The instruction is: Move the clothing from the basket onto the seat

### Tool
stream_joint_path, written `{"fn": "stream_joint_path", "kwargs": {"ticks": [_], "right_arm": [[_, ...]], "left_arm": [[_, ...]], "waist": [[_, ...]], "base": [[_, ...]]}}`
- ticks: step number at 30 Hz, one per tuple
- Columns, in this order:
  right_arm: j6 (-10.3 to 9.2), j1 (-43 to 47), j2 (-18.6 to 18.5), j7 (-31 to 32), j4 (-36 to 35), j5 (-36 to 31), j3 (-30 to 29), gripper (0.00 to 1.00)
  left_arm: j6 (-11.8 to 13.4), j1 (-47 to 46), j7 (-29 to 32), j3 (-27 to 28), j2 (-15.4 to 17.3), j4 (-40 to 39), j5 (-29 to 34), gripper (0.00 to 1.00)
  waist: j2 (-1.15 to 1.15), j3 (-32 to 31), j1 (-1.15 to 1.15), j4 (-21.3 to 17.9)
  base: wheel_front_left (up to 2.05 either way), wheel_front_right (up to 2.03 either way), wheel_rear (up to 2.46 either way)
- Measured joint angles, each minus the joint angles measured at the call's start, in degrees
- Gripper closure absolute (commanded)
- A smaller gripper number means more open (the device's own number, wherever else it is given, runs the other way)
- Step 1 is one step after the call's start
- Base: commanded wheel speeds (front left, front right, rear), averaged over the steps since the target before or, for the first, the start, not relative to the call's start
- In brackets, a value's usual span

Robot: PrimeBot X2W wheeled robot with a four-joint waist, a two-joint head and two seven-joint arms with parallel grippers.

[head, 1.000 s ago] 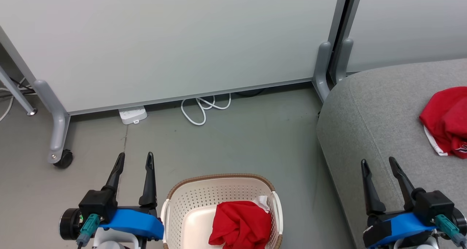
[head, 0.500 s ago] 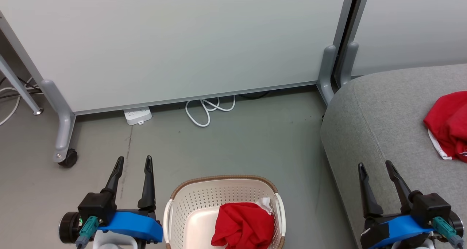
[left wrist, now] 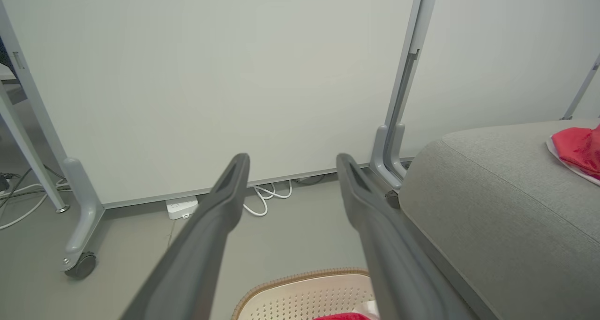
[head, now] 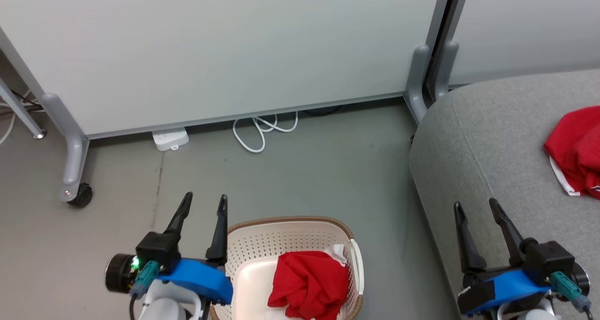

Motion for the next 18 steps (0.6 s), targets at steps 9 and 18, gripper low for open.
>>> {"fn": "stream_joint_path", "kwargs": {"ticks": [9, 18], "right_arm": [[0.0, -4.36, 0.02, 0.0, -1.23, -0.89, 1.57, 0.0], [0.0, -9.84, -0.46, 0.0, -2.9, -0.98, 2.6, 0.0]], "left_arm": [[-0.25, -8.57, -0.05, -8.36, 0.76, 8.71, -0.69, 0.0], [-0.26, -17.64, -0.04, -18.37, 4.32, 20.11, -2.48, 0.0]], "waist": [[0.0, 5.23, 0.0, -2.61], [0.0, 13.05, 0.01, -6.12]], "base": [[0.0, 0.0, 0.0], [0.0, 0.0, 0.0]]}}
